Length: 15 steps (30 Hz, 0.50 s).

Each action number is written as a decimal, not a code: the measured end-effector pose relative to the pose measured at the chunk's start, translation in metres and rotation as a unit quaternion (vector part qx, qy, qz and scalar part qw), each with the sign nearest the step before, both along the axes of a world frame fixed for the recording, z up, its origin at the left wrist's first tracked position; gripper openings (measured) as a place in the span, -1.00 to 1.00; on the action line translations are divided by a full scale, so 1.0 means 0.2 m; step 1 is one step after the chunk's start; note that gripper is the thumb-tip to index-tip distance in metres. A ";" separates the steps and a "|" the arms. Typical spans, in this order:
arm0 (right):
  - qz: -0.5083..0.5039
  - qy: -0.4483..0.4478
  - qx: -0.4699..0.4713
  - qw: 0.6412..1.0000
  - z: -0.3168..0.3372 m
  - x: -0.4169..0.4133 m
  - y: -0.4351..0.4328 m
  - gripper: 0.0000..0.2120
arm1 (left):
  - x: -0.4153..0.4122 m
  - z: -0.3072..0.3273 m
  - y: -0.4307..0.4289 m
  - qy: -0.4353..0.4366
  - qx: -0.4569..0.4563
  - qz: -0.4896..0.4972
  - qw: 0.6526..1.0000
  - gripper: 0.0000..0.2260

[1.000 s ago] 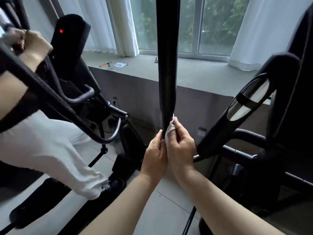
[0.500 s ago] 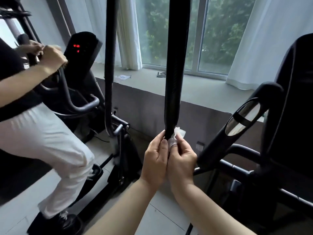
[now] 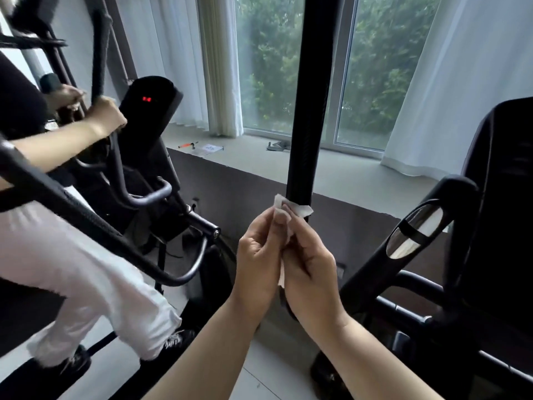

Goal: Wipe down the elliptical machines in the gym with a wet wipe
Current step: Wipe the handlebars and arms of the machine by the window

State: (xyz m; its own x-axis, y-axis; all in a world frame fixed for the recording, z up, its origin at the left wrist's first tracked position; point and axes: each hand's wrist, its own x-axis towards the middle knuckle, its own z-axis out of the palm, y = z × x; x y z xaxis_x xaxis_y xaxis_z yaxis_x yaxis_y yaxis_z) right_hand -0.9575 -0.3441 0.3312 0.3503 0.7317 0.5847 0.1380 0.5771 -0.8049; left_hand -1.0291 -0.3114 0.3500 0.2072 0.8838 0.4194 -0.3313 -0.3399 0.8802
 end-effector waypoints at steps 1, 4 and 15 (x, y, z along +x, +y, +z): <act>-0.008 -0.011 0.012 1.000 0.04 0.01 0.01 -0.57 | 0.02 0.03 0.00 -0.012 -0.005 0.019 1.000 -0.77; -0.050 -0.074 0.037 0.995 0.13 0.05 0.03 -0.55 | 0.06 0.09 0.04 -0.015 -0.002 0.131 0.991 -0.82; -0.123 -0.127 0.003 0.984 0.46 0.16 0.06 -0.47 | 0.25 0.16 0.12 0.053 0.096 0.242 0.964 -0.72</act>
State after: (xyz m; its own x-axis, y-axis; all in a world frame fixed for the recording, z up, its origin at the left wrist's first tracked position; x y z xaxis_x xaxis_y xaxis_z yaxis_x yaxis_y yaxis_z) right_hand -0.9262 -0.3318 0.4233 0.3578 0.6392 0.6808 0.4703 0.5065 -0.7227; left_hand -0.9798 -0.2866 0.3819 -0.1593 0.7963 0.5835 -0.0056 -0.5918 0.8061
